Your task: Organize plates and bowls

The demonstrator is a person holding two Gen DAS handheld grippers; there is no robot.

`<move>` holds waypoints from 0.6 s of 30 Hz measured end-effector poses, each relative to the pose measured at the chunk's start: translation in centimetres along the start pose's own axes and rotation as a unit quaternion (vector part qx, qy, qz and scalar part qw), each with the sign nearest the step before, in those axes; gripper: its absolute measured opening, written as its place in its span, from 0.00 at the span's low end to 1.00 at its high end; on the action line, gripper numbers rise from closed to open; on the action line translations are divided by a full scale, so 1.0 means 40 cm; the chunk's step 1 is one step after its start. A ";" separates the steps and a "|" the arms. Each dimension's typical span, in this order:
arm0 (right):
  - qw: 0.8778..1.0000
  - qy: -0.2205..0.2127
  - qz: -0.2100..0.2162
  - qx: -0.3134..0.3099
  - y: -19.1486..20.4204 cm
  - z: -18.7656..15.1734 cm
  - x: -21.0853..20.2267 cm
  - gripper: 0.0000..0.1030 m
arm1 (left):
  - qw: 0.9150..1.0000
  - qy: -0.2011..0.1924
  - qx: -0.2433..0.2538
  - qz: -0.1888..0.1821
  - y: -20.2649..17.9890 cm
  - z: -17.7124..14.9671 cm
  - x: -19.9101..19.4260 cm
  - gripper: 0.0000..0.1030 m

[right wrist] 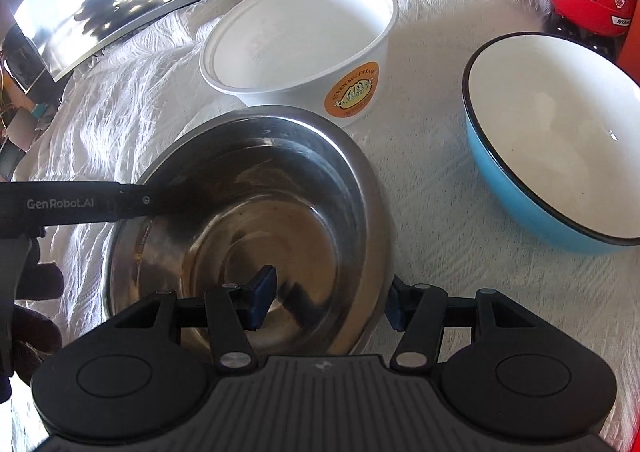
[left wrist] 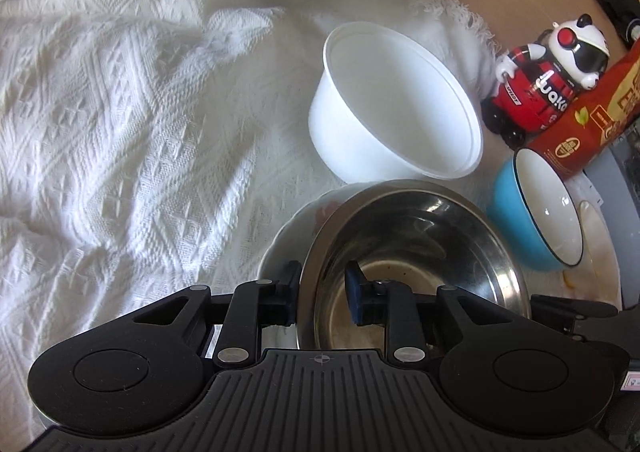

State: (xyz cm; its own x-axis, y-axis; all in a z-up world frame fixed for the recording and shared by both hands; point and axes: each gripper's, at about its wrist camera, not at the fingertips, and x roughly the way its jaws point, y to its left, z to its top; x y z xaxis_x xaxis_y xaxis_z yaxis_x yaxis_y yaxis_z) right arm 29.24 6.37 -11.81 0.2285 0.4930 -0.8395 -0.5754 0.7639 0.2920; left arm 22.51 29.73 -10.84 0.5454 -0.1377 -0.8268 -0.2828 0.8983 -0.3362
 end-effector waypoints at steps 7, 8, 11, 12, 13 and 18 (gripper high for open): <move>1.000 0.002 0.000 -0.004 0.002 -0.002 -0.003 0.55 | 1.000 -0.003 -0.020 -0.017 0.002 -0.006 0.008 0.32; 1.000 0.002 0.001 -0.004 0.001 -0.002 -0.002 0.55 | 1.000 -0.004 -0.021 -0.016 0.001 -0.011 0.007 0.32; 1.000 0.003 0.005 -0.006 -0.001 -0.004 -0.004 0.55 | 1.000 -0.011 -0.022 -0.010 -0.007 -0.025 -0.001 0.32; 1.000 0.004 0.006 -0.006 -0.001 -0.005 -0.005 0.55 | 1.000 -0.011 -0.026 -0.011 -0.008 -0.028 -0.005 0.32; 1.000 0.005 0.008 -0.005 -0.001 -0.007 -0.006 0.55 | 0.999 -0.010 -0.032 -0.014 -0.007 -0.031 -0.009 0.32; 1.000 0.006 0.015 0.004 -0.005 -0.012 -0.011 0.54 | 0.998 -0.006 -0.047 -0.039 -0.024 -0.035 -0.024 0.32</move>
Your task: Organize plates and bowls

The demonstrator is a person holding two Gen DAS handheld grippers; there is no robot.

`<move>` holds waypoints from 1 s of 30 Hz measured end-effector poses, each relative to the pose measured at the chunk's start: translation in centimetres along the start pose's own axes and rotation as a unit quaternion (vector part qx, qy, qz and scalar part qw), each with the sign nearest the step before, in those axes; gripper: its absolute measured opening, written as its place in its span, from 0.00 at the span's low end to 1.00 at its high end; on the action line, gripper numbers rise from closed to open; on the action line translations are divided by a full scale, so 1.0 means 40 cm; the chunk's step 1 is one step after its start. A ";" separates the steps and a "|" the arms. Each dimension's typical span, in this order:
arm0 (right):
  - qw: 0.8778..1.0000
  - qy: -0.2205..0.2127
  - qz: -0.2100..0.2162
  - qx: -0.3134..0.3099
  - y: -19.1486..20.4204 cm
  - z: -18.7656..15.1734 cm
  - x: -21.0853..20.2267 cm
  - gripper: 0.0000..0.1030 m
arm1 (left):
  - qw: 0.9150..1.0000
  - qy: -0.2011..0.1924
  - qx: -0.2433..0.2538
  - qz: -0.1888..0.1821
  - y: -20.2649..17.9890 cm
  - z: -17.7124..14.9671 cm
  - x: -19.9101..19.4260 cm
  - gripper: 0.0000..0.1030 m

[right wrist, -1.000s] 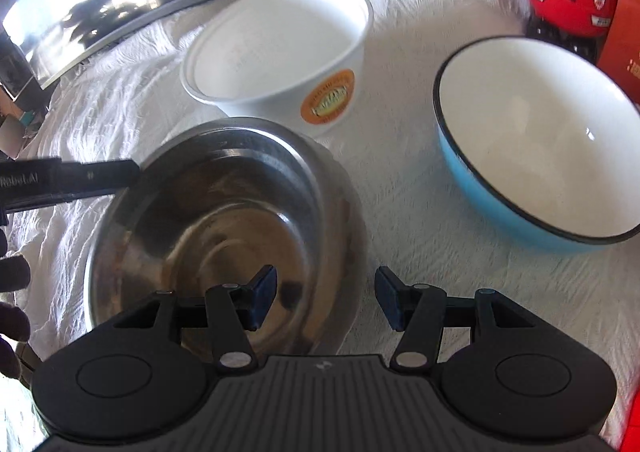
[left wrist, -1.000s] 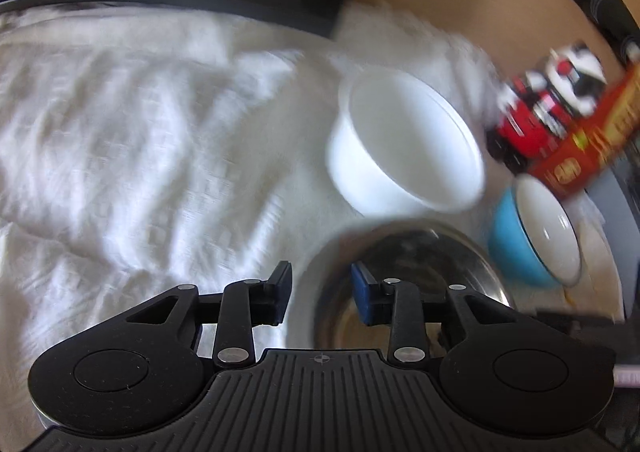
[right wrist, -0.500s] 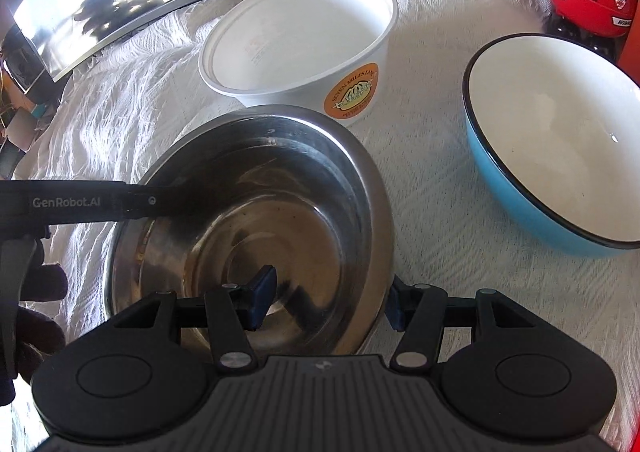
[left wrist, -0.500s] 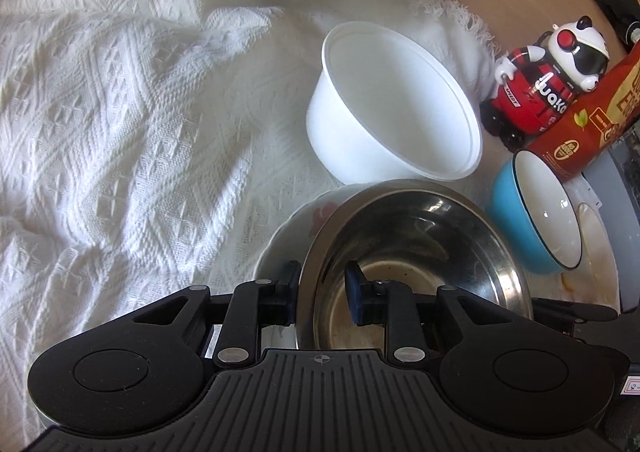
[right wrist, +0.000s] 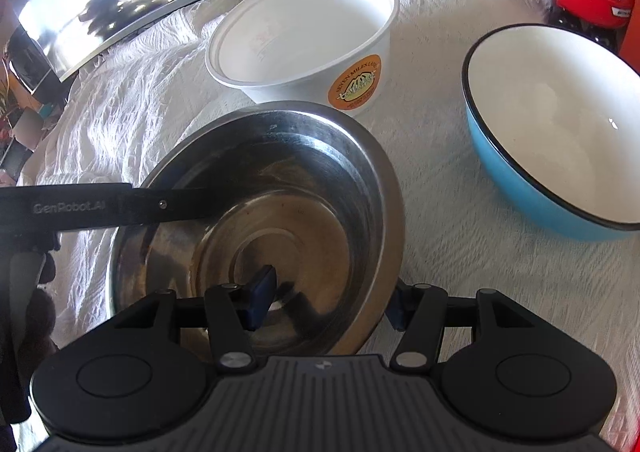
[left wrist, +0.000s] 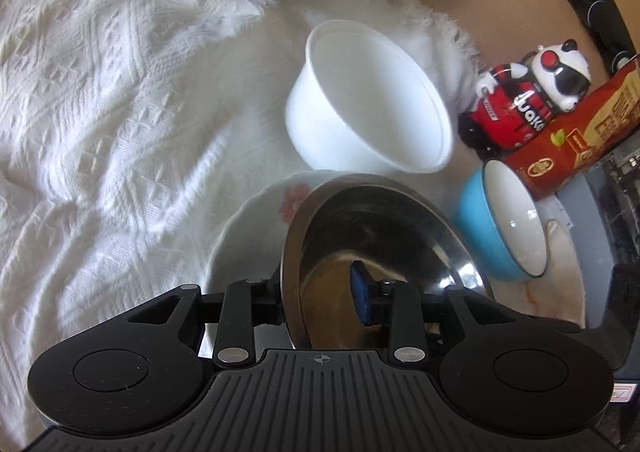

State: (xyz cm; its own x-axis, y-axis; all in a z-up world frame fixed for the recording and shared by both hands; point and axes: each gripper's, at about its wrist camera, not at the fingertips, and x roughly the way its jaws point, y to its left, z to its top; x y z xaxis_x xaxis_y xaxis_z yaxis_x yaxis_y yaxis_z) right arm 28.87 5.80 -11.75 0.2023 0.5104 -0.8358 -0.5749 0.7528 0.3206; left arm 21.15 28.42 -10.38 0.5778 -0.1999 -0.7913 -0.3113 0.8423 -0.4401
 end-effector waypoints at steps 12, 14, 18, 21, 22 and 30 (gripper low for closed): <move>1.000 -0.005 0.008 0.001 -0.007 -0.026 -0.020 0.48 | 0.997 -0.042 0.036 0.045 -0.011 -0.043 -0.065 0.30; 1.000 -0.008 0.007 -0.004 -0.005 -0.032 -0.027 0.48 | 0.991 -0.064 0.076 0.092 -0.027 -0.054 -0.094 0.33; 1.000 -0.020 -0.004 -0.020 -0.002 -0.036 -0.048 0.48 | 0.986 -0.059 0.091 0.124 -0.020 -0.045 -0.090 0.33; 0.999 -0.027 -0.017 -0.031 0.000 -0.029 -0.053 0.48 | 0.989 -0.039 0.074 0.121 0.004 -0.032 -0.053 0.33; 0.999 -0.025 -0.017 -0.030 -0.003 -0.025 -0.049 0.48 | 0.991 -0.033 0.066 0.112 0.012 -0.028 -0.041 0.33; 1.000 -0.004 0.015 0.004 -0.021 -0.020 -0.013 0.49 | 0.994 -0.007 0.047 0.098 0.029 -0.005 0.014 0.35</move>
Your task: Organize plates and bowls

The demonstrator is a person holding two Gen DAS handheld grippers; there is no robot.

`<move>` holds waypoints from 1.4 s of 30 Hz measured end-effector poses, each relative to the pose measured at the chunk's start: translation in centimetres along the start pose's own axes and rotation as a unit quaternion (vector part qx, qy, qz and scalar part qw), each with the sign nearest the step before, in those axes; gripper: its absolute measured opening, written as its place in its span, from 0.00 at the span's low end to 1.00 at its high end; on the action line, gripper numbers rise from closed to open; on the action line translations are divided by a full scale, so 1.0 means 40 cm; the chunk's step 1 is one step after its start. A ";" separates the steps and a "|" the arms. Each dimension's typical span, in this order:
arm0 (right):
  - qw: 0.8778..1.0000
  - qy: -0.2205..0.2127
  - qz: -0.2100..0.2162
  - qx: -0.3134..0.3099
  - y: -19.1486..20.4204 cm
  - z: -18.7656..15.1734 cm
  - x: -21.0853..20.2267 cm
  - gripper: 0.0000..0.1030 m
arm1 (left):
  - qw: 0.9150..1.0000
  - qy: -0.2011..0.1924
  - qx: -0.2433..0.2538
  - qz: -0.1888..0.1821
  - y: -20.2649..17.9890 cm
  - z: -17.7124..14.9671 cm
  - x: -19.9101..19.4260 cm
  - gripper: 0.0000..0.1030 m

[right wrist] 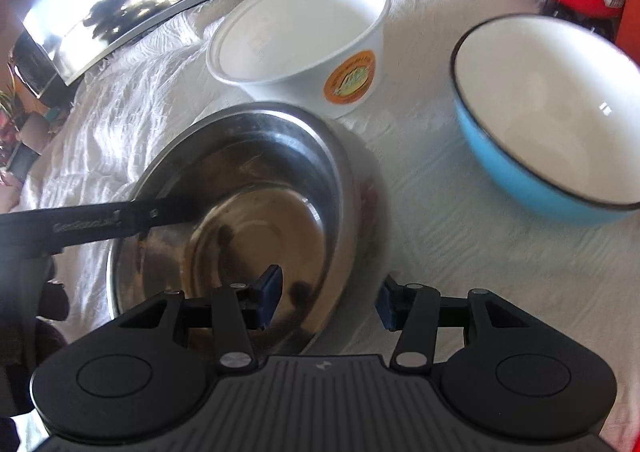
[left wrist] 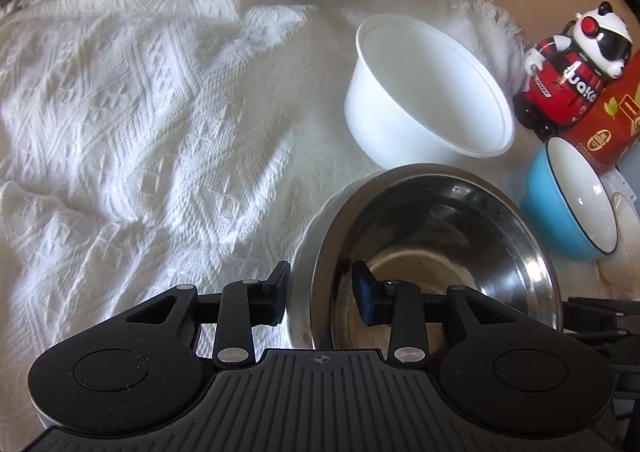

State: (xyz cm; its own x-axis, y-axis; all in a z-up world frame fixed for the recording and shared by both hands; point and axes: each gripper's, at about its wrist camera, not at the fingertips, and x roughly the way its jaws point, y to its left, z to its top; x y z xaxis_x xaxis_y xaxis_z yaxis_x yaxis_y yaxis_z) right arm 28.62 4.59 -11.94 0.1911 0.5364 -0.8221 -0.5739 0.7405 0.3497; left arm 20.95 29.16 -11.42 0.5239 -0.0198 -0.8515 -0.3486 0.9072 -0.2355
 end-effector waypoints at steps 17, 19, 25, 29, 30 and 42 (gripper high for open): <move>0.999 0.005 -0.012 0.045 -0.053 -0.033 -0.061 0.48 | 0.998 0.064 0.005 -0.030 -0.111 -0.011 0.019 0.41; 0.998 0.000 -0.027 0.048 -0.067 -0.043 -0.073 0.48 | 0.997 0.070 0.014 -0.035 -0.132 -0.021 0.024 0.41; 0.996 0.000 -0.038 0.082 -0.124 -0.069 -0.095 0.48 | 0.996 0.071 0.031 -0.037 -0.167 -0.031 0.032 0.41; 0.996 -0.003 -0.044 0.079 -0.123 -0.071 -0.093 0.48 | 0.997 0.068 0.031 -0.036 -0.164 -0.027 0.035 0.39; 0.996 -0.005 -0.046 0.078 -0.121 -0.071 -0.092 0.48 | 0.997 0.068 0.029 -0.035 -0.158 -0.027 0.033 0.37; 0.990 -0.094 -0.094 0.053 -0.090 -0.085 -0.218 0.50 | 0.993 -0.082 0.084 -0.019 -0.207 -0.008 -0.133 0.32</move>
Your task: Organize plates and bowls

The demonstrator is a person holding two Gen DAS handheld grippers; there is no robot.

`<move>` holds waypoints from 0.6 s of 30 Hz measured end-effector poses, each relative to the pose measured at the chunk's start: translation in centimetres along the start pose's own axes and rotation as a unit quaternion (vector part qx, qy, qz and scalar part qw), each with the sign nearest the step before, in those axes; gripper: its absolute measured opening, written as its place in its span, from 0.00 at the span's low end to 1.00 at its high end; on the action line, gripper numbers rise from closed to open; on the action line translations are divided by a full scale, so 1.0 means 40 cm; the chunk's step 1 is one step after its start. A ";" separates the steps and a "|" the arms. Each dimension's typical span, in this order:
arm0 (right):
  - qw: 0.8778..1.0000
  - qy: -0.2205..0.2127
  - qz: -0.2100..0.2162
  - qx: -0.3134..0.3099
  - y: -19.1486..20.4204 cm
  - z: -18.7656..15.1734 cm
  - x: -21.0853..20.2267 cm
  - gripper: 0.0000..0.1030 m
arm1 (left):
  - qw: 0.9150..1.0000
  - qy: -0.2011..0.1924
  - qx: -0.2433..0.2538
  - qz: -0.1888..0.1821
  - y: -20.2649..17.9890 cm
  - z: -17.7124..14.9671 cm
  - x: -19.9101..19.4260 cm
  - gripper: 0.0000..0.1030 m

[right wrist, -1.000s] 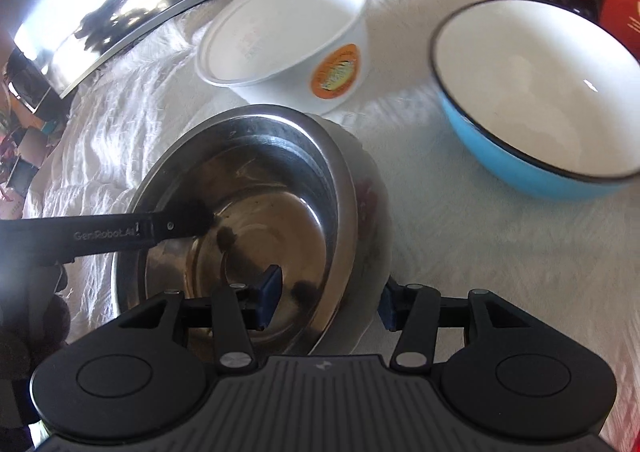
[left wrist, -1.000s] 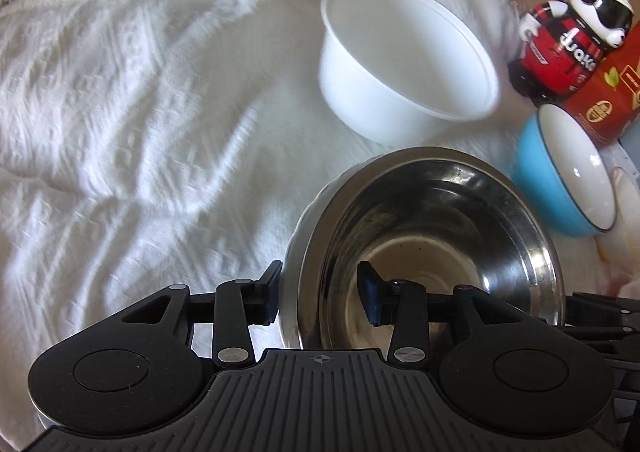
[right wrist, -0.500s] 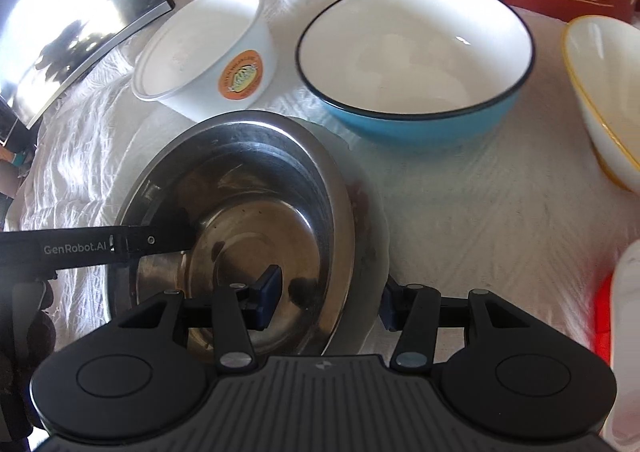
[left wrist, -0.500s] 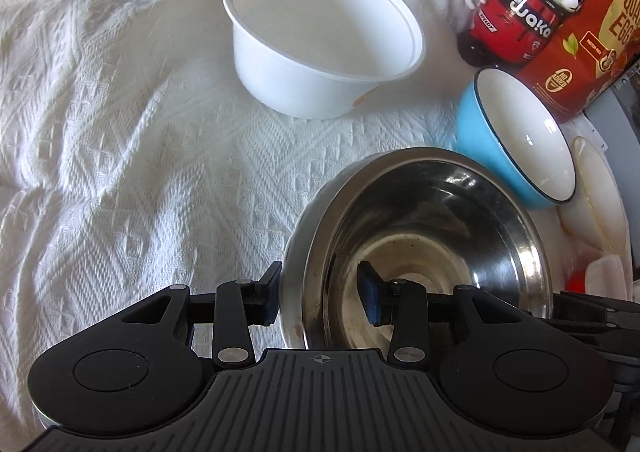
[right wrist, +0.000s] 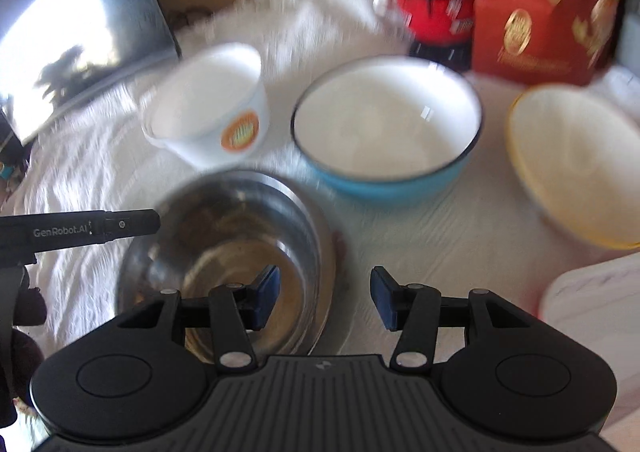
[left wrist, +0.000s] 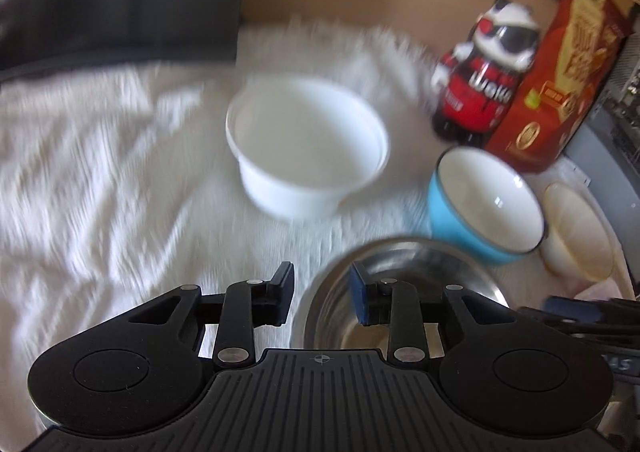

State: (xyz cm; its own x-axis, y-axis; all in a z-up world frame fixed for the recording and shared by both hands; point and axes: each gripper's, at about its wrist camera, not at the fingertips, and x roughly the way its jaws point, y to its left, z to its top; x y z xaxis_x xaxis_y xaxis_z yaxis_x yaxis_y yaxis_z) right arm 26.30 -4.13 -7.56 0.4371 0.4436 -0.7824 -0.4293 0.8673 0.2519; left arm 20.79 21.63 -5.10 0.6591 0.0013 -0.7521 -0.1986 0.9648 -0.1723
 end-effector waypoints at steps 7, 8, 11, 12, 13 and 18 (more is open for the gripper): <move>0.993 -0.063 -0.099 0.031 -0.055 -0.047 -0.133 0.60 | 0.995 -0.030 0.016 -0.089 -0.072 0.008 -0.033 0.32; 0.990 -0.064 -0.118 0.036 -0.068 -0.061 -0.149 0.60 | 0.993 -0.024 0.027 -0.115 -0.095 0.006 -0.027 0.32; 0.981 -0.059 -0.178 0.058 -0.116 -0.106 -0.193 0.63 | 0.982 -0.003 0.074 -0.176 -0.191 -0.013 -0.002 0.32; 0.977 -0.056 -0.194 0.064 -0.133 -0.122 -0.207 0.65 | 0.978 0.009 0.089 -0.189 -0.228 -0.022 0.006 0.32; 0.974 -0.052 -0.211 0.066 -0.149 -0.138 -0.220 0.69 | 0.973 0.020 0.106 -0.204 -0.264 -0.032 0.013 0.32; 0.959 -0.047 -0.267 0.085 -0.263 -0.207 -0.266 0.77 | 0.956 0.049 0.193 -0.214 -0.454 -0.087 0.066 0.32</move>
State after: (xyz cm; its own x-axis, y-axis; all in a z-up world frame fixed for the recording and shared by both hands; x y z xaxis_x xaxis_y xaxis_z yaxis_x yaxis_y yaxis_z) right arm 19.63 -19.84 -6.59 0.6313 -0.0618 -0.7731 0.0064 0.9972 -0.0745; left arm 23.59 3.19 -6.17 0.5459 -0.4211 -0.7243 0.3692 0.8970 -0.2432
